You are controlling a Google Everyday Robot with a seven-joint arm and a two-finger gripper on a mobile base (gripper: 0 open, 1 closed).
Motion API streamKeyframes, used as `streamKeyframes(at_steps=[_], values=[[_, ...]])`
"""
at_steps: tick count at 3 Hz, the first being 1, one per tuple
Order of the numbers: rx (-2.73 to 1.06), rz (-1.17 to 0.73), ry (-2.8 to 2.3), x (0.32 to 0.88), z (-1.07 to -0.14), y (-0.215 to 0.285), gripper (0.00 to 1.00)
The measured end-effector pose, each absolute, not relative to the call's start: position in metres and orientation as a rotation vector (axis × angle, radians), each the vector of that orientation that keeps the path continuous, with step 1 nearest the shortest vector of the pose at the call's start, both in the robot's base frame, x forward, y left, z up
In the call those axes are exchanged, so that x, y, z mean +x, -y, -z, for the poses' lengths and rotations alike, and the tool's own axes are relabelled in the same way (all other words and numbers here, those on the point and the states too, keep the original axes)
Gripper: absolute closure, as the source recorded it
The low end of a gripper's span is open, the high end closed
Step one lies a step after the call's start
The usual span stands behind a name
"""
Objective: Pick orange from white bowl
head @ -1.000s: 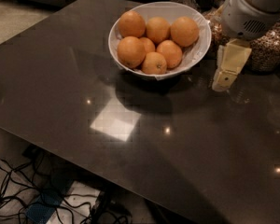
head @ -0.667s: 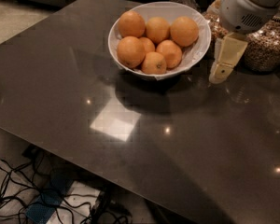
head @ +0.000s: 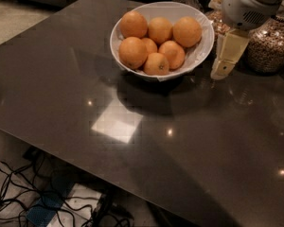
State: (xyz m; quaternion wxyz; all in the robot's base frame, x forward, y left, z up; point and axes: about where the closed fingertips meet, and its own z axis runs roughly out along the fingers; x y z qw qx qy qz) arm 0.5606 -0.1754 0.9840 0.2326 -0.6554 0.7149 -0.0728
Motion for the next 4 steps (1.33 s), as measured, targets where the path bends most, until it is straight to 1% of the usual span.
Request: streamKeyframes(at_steps=[3,4], values=[[-1.729,0.25,-1.899,0.627,-0.983,0.192,0.0],[-1.729,0.25,-1.899,0.627,-0.983,0.192,0.0]])
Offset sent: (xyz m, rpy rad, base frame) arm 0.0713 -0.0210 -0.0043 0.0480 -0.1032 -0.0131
